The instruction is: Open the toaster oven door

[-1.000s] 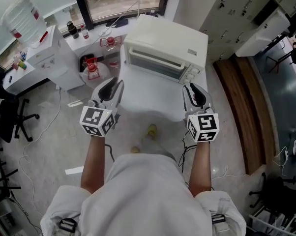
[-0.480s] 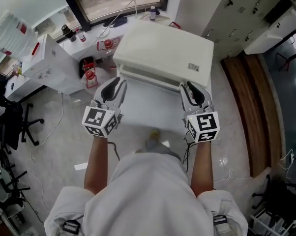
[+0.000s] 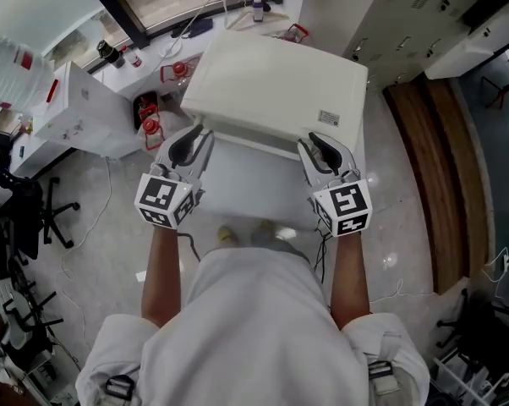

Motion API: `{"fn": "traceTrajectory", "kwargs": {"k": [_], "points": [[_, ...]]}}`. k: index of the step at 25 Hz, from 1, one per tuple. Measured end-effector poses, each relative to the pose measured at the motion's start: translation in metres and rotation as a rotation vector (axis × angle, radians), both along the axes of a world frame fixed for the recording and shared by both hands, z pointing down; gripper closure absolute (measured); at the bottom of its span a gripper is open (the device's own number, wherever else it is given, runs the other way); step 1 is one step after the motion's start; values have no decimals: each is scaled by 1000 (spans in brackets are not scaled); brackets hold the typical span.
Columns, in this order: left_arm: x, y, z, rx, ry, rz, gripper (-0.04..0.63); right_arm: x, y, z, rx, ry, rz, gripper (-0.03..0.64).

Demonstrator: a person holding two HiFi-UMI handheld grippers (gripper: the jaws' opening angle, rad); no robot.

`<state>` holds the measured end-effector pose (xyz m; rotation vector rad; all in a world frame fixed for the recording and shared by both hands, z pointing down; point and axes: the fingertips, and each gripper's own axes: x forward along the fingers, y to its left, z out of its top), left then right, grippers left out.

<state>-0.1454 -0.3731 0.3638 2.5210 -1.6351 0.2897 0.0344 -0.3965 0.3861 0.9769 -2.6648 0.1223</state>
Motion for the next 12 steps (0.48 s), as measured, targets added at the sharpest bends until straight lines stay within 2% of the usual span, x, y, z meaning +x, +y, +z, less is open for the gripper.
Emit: {"fn": "traceTrajectory", "kwargs": {"k": [6,12], "points": [[-4,-6,2,-6,-1,61,505,-8,2,4,-19,18,27,537],[-13,-6,9,-19,-33,176,492,-21,16,13,-39,70,54,537]]}}
